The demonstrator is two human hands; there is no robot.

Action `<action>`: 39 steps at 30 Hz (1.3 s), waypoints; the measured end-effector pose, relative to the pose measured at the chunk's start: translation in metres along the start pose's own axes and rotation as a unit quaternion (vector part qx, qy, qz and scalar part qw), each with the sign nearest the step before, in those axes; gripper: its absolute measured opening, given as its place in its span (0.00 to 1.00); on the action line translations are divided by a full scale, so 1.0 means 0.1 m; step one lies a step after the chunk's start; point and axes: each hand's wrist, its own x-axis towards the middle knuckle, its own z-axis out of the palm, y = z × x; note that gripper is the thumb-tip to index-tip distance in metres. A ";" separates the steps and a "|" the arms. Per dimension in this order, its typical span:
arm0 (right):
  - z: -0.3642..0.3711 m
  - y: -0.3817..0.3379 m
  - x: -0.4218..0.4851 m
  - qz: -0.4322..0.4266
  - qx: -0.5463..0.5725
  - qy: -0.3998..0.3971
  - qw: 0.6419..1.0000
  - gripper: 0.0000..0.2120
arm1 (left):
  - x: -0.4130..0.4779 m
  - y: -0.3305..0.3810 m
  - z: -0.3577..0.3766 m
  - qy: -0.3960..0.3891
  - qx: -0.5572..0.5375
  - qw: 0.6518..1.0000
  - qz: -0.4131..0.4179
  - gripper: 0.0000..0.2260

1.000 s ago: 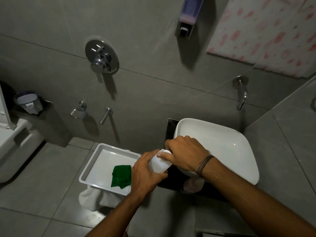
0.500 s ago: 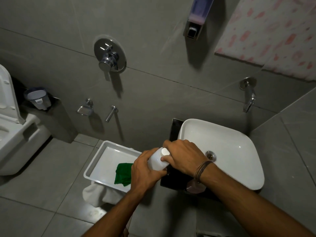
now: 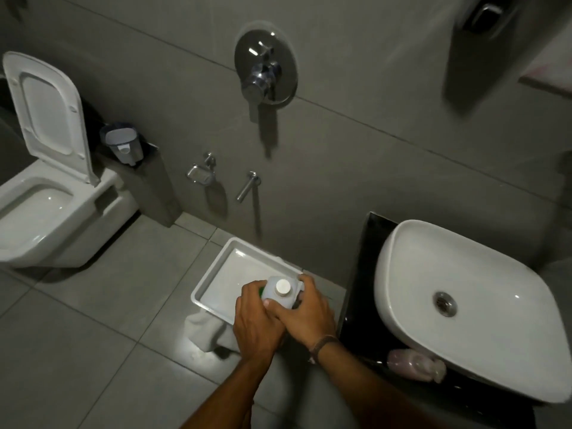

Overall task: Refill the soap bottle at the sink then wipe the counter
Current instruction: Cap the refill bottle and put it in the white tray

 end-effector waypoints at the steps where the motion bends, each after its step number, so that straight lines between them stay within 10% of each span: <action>1: 0.16 -0.03 0.10 0.010 0.010 -0.007 1.000 0.38 | 0.08 -0.09 0.00 0.013 -0.003 1.000 -0.019 0.30; 7: 0.68 -0.23 0.72 -0.005 -0.035 -0.062 0.997 0.28 | 0.64 -0.51 0.05 0.068 -0.021 0.995 -0.075 0.26; 17: 1.00 -0.51 2.14 -0.070 -0.115 -0.151 0.979 0.34 | 1.92 -1.15 0.01 -0.099 0.043 0.994 -0.022 0.38; 21: 1.11 -0.62 2.53 -0.090 -0.185 -0.219 0.954 0.35 | 1.99 -1.26 0.13 -0.027 0.020 0.997 -0.076 0.22; 39: 1.20 -0.33 2.53 -0.116 -0.184 -0.211 0.953 0.34 | 1.85 -1.39 0.39 0.049 0.067 0.994 -0.074 0.30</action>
